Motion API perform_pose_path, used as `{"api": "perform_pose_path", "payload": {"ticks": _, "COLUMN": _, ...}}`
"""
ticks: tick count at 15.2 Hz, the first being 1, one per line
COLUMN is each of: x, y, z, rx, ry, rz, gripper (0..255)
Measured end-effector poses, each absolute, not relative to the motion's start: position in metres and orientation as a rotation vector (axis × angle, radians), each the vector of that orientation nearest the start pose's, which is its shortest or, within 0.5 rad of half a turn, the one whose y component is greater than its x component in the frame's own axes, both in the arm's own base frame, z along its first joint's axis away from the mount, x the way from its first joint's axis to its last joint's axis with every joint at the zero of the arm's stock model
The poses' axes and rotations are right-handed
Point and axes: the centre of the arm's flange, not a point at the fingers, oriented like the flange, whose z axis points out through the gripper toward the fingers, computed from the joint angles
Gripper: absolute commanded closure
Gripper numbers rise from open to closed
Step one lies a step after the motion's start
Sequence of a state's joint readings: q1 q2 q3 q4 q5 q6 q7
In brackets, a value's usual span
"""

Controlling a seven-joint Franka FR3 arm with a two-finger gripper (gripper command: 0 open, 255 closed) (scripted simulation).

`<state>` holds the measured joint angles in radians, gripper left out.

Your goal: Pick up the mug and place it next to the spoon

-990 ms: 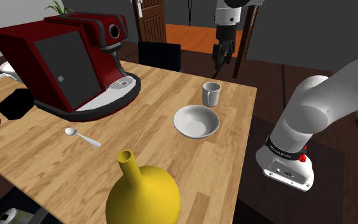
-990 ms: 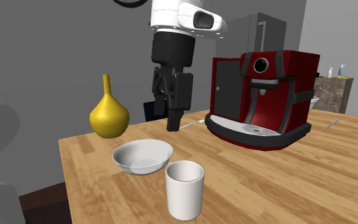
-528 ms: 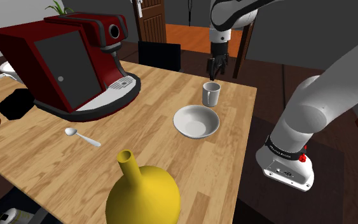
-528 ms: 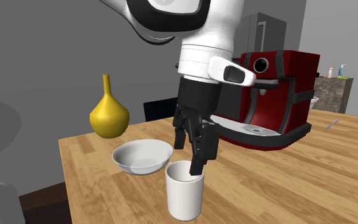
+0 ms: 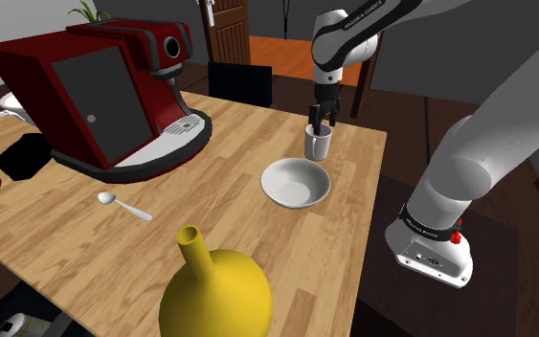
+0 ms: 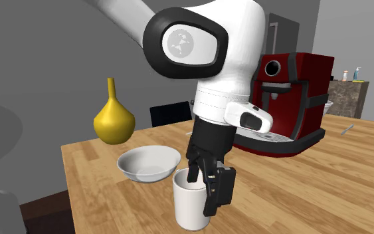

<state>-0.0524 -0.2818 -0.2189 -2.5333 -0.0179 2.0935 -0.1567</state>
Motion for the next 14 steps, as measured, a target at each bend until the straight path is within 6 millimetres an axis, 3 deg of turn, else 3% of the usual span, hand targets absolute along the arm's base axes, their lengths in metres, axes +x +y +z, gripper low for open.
{"api": "perform_pose_path", "payload": {"ticks": 3, "x": 0.3953, "y": -0.1092, "z": 0.3480, "rx": -3.051, "ry": 0.139, "rz": 0.231, "gripper": 0}}
{"api": "perform_pose_path", "payload": {"ticks": 8, "x": 0.3946, "y": -0.1089, "z": 0.3463, "rx": -3.051, "ry": 0.139, "rz": 0.230, "gripper": 0}}
{"api": "perform_pose_path", "payload": {"ticks": 9, "x": 0.3946, "y": -0.1089, "z": 0.3463, "rx": -3.051, "ry": 0.139, "rz": 0.230, "gripper": 255}}
{"api": "perform_pose_path", "payload": {"ticks": 14, "x": 0.3946, "y": -0.1090, "z": 0.3463, "rx": -3.051, "ry": 0.139, "rz": 0.231, "gripper": 255}}
